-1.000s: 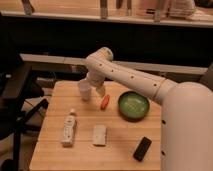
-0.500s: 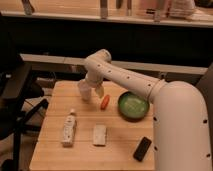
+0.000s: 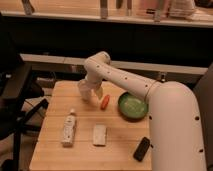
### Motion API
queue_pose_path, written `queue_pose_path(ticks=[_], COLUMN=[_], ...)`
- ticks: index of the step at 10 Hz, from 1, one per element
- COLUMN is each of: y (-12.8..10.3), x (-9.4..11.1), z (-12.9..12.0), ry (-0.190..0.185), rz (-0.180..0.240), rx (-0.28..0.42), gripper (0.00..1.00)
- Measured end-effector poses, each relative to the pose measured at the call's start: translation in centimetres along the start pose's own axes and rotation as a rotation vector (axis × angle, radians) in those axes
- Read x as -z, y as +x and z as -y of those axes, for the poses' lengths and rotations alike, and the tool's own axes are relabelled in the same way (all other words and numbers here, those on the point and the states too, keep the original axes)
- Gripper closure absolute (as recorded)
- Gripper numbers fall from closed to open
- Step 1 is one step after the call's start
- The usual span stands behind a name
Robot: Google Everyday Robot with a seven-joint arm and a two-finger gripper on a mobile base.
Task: Place the ceramic cup in the ceramic bowl
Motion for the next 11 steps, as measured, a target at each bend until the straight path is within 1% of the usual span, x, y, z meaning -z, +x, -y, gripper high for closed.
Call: queue_pose_path(ticks=[3,11], y=[-0.2,-0.4], x=[-0.9,-1.9], z=[0.3,0.1], ry=[0.002,-0.009], rz=[0.018,0.046], rx=[0.009,0.018], gripper=[0.20,0.20])
